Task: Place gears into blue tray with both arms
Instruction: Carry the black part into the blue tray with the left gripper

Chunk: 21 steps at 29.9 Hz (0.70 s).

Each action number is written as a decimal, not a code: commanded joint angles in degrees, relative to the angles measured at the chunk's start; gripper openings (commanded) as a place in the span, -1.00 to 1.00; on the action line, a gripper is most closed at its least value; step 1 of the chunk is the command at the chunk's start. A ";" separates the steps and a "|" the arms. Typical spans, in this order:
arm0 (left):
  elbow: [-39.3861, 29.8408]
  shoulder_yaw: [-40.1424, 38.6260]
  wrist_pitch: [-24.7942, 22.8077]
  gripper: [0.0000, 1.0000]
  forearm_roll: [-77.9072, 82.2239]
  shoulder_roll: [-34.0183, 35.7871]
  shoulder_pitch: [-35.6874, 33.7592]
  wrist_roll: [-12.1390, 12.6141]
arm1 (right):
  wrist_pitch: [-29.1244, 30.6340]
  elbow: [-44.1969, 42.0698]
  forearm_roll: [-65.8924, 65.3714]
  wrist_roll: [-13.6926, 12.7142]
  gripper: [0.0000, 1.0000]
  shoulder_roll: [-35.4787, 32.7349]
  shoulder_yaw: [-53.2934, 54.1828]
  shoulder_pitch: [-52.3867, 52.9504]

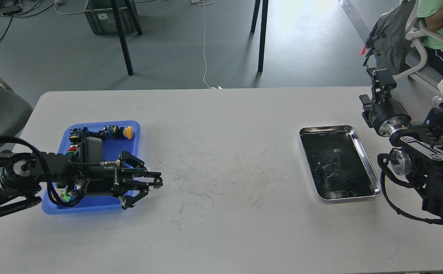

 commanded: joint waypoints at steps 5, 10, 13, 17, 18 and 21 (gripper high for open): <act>1.03 -0.02 -0.18 -0.59 -0.61 5.27 -1.71 0.00 | 0.00 0.12 0.01 0.01 0.90 0.01 0.00 0.18; 1.38 -0.46 -0.27 -0.59 -0.79 8.26 -0.49 0.00 | 0.08 0.29 0.01 0.01 0.90 -0.08 0.00 0.18; 2.69 -0.63 -0.27 -0.59 -0.96 8.26 1.88 0.00 | 0.08 0.38 0.01 0.01 0.90 -0.17 0.00 0.18; 5.33 -1.16 -0.18 -0.58 -2.89 8.35 3.29 0.00 | 0.08 0.38 0.01 0.01 0.90 -0.26 0.00 0.27; 5.68 -1.33 -0.10 -0.58 -3.77 8.35 3.99 0.00 | 0.08 0.38 0.01 0.01 0.90 -0.26 0.00 0.27; 5.77 -1.60 -0.10 -0.58 -5.35 8.35 4.79 0.00 | 0.17 0.38 0.01 0.01 0.90 -0.43 -0.09 0.27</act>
